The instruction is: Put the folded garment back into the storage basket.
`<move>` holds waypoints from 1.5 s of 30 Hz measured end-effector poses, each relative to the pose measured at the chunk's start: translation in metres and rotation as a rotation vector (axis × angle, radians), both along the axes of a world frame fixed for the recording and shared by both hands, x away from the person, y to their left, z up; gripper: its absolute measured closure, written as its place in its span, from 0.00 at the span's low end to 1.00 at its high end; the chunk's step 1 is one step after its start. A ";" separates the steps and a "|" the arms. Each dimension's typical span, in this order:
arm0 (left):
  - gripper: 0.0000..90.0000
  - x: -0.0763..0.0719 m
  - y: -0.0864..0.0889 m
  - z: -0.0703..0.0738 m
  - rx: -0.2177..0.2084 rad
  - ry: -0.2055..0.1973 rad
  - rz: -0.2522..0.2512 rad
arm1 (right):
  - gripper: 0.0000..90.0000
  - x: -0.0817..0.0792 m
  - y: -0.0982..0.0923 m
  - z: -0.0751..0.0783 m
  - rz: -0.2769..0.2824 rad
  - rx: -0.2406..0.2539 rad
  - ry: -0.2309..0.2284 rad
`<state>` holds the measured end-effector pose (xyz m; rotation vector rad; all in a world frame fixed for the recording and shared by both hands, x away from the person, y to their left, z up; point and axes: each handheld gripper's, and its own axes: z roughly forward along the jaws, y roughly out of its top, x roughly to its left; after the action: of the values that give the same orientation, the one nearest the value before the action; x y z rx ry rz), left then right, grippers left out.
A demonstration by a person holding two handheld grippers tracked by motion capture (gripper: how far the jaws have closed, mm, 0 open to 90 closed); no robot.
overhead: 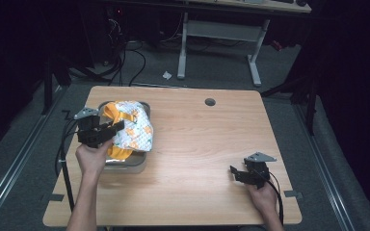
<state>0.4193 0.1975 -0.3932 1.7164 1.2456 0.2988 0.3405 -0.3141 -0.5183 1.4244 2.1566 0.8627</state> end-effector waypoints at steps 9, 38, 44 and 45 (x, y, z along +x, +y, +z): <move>0.83 0.010 0.003 -0.015 0.040 0.042 -0.006 | 0.34 0.000 0.000 0.000 0.000 0.000 0.000; 0.75 0.032 -0.003 -0.055 0.229 0.228 0.070 | 0.34 0.000 0.000 0.000 0.000 0.000 0.000; 0.54 0.027 -0.002 -0.049 0.215 0.198 0.101 | 0.34 0.000 0.000 0.000 0.000 -0.001 0.001; 0.52 0.025 -0.002 -0.047 0.210 0.185 0.106 | 0.34 0.000 0.000 0.000 0.000 -0.001 0.001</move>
<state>0.4448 0.1959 -0.4400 1.8933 1.4872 0.3502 0.3405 -0.3141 -0.5182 1.4242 2.1576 0.8615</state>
